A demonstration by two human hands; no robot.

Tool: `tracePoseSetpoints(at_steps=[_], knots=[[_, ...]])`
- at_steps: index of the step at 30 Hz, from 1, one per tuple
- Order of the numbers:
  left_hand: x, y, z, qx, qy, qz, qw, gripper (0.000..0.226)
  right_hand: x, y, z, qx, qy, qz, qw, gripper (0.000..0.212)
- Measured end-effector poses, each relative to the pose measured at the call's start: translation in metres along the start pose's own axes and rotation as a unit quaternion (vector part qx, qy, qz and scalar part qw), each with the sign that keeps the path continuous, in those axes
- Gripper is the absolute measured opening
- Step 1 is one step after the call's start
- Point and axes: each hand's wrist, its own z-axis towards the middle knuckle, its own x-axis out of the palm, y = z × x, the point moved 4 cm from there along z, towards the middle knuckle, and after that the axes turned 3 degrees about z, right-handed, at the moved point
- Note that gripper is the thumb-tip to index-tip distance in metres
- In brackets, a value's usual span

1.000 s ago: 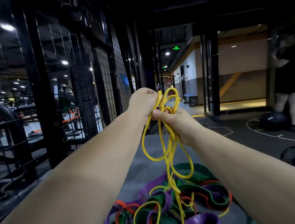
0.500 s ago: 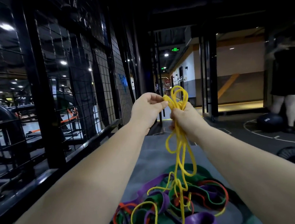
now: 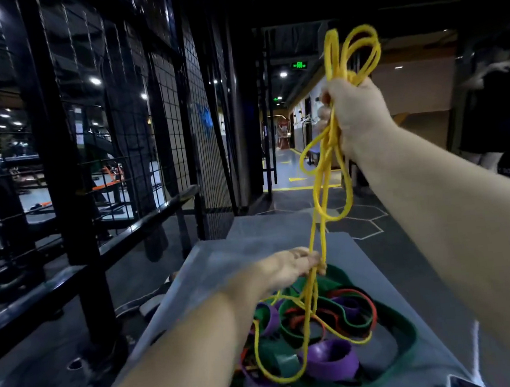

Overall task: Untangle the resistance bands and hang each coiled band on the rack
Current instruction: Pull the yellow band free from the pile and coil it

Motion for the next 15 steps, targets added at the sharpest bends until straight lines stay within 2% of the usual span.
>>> tracePoseSetpoints(at_steps=[4,7,8,10,12,15], knots=[[0.003,0.009,0.004,0.005,-0.024,-0.117,0.993,0.024,-0.013,0.010,0.010,-0.058,-0.012,-0.048,0.997,0.020],[-0.011,0.008,0.003,0.002,-0.070,-0.162,0.984,0.019,-0.031,0.002,0.019,-0.074,-0.015,-0.183,0.980,0.016],[-0.017,0.007,0.003,0.004,-0.075,-0.161,0.984,0.019,-0.036,-0.003,0.020,-0.061,-0.013,-0.250,0.966,0.013],[-0.033,0.005,0.002,0.011,-0.086,-0.150,0.985,0.019,-0.048,-0.020,0.019,-0.014,0.010,-0.363,0.932,0.023],[-0.050,0.004,0.000,0.024,-0.111,-0.129,0.985,0.017,-0.054,-0.039,0.011,0.031,0.059,-0.415,0.908,0.036],[-0.074,-0.010,-0.004,0.043,-0.139,-0.085,0.986,0.015,-0.055,-0.063,-0.005,0.072,0.142,-0.467,0.870,0.039]])
